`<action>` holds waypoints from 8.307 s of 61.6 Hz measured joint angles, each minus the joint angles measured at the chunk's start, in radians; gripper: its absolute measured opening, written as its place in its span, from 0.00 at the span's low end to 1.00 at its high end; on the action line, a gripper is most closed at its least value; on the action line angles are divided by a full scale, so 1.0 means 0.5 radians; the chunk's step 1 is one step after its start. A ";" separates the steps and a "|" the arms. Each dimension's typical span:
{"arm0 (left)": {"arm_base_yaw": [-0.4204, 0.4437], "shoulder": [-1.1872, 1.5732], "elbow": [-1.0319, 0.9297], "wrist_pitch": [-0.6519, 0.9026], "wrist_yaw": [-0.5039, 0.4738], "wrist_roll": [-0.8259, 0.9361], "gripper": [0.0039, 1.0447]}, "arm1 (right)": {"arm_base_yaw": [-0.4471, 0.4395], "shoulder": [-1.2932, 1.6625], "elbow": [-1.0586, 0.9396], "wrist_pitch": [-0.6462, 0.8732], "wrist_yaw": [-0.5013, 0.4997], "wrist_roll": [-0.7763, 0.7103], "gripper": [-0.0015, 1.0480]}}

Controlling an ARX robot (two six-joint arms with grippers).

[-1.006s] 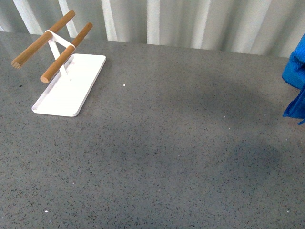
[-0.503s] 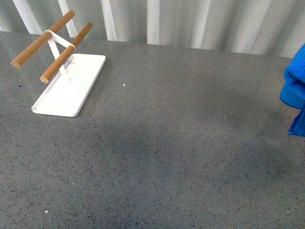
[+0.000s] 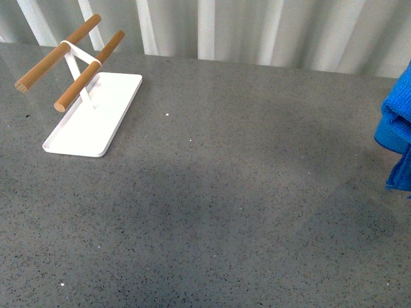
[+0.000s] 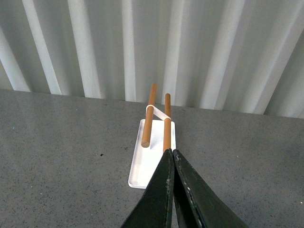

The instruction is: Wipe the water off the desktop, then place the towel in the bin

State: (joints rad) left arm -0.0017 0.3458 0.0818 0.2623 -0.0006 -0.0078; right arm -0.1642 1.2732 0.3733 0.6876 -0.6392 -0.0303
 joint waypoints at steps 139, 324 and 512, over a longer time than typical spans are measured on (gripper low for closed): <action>0.000 -0.684 -0.117 -0.523 0.000 0.005 0.94 | 0.375 1.644 1.064 -0.977 0.934 -0.369 0.04; 0.000 -0.684 -0.117 -0.523 0.001 0.005 0.94 | -0.067 0.970 1.663 -1.553 0.570 -0.750 0.04; -0.001 -0.684 -0.117 -0.523 0.001 0.006 0.94 | 0.008 -0.961 0.342 -1.848 0.361 -0.478 0.92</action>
State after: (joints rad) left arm -0.0021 0.0036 0.0235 0.0006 -0.0002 -0.0048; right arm -0.1604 0.7925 0.5442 -0.2363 -0.4587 -0.2695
